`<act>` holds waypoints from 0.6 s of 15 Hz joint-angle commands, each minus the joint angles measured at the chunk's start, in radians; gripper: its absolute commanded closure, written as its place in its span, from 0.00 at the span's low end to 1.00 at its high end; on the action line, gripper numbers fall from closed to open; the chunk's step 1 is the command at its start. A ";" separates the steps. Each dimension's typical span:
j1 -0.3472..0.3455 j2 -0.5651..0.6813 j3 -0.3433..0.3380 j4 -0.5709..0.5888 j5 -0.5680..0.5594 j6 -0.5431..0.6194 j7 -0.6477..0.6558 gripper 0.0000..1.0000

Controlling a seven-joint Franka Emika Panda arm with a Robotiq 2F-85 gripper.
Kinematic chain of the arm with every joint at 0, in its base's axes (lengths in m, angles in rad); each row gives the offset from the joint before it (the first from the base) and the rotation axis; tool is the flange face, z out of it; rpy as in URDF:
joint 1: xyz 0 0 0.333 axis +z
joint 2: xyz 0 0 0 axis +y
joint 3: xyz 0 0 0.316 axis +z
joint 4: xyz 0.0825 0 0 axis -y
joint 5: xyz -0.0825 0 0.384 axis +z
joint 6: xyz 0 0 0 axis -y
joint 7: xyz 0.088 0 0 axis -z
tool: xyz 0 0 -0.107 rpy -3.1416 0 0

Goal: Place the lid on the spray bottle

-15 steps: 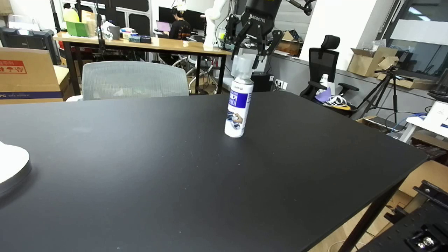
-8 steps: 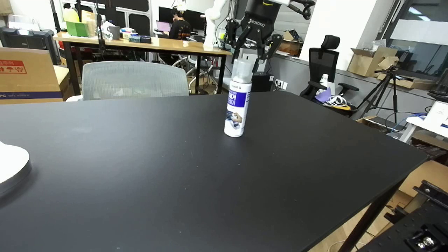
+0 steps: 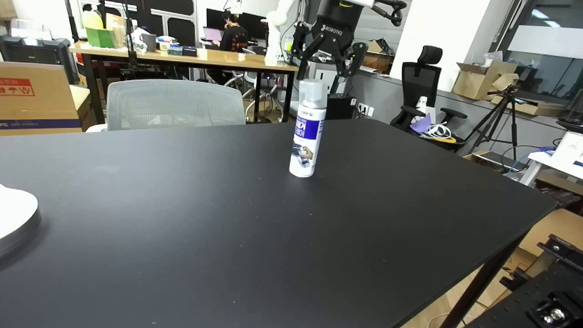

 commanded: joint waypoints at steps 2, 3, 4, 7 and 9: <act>0.005 -0.011 -0.001 0.022 0.015 -0.021 -0.009 0.00; 0.006 -0.015 0.000 0.021 0.016 -0.017 -0.012 0.00; 0.007 -0.023 0.002 0.016 0.018 -0.011 -0.018 0.00; 0.014 -0.062 0.007 -0.024 -0.001 0.069 -0.053 0.00; 0.019 -0.094 0.016 -0.065 -0.004 0.159 -0.126 0.00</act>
